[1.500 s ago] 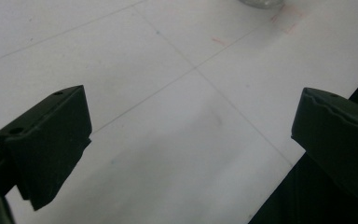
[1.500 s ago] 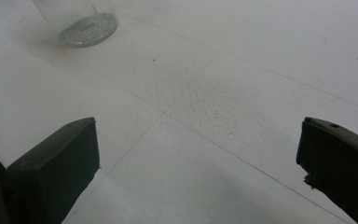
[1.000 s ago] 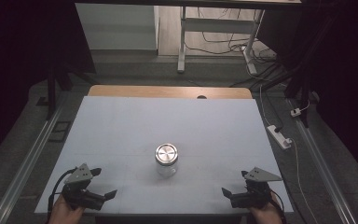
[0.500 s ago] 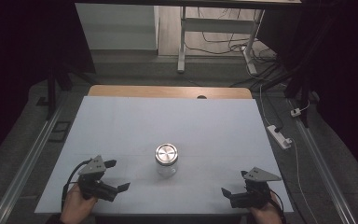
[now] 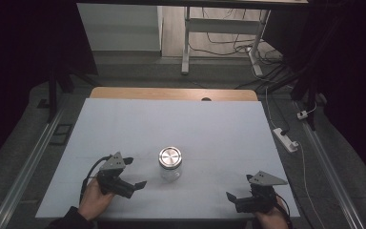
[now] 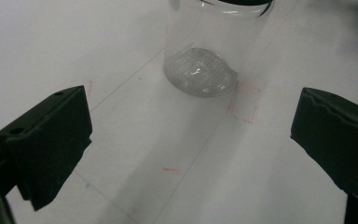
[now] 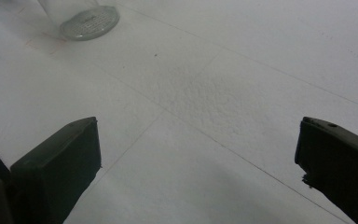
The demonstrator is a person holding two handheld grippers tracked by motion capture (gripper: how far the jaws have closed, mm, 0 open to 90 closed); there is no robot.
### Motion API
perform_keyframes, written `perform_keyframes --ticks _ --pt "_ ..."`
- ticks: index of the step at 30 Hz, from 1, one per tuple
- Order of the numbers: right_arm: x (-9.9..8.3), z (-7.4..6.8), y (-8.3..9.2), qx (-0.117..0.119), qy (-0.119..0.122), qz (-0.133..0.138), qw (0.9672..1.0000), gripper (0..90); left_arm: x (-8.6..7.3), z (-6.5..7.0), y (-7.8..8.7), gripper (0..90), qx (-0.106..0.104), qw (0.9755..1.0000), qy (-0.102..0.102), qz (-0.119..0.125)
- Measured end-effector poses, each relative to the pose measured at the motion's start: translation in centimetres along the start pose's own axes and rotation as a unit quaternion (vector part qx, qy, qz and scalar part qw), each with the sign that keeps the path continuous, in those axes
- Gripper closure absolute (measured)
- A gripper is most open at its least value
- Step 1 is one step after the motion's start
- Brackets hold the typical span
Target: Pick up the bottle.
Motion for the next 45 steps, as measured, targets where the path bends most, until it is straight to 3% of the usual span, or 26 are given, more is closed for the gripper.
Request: perform_keyframes --ticks 11,19,21,30,35,37,45 --pt "0.0 0.0 0.0 0.000 0.003 -0.001 1.0000 0.2 1.1 -0.4 -3.0 0.0 -0.019 0.9995 0.005 -0.025" --pt "0.0 0.0 0.0 0.000 0.004 -0.001 1.0000 0.2 2.1 -0.4 -5.1 0.0 -0.021 0.9991 -0.008 -0.036" --pt "0.0 0.0 0.0 0.000 0.004 -0.001 1.0000 0.2 2.3 -0.3 -5.7 0.0 -0.031 0.9986 -0.011 -0.043" --pt "0.0 -0.1 0.0 0.002 0.005 -0.001 1.0000 0.3 3.2 -0.4 -8.4 0.0 -0.033 0.9981 -0.028 -0.044" --pt "0.0 -0.1 0.0 0.003 0.005 -0.001 1.0000 0.3 3.8 -0.6 -8.8 0.0 -0.036 0.9985 -0.028 -0.030" --pt "0.0 -0.1 0.0 0.003 0.005 -0.001 1.0000 0.3 4.0 -0.8 -9.0 0.0 -0.046 0.9982 -0.027 -0.025" --pt "0.0 -0.1 0.0 0.004 0.006 -0.002 1.0000 0.2 4.1 -0.8 -9.6 3.1 -0.054 0.9970 -0.045 -0.035"
Point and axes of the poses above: each handheld gripper's, and its own axes: y roughly backward along the jaws, x roughly out of its top, z roughly to its right, the point moved 7 cm from there along -y, roughly forward along the jaws, and after that the axes turned 8 degrees about -x, right-handed, at the moved point
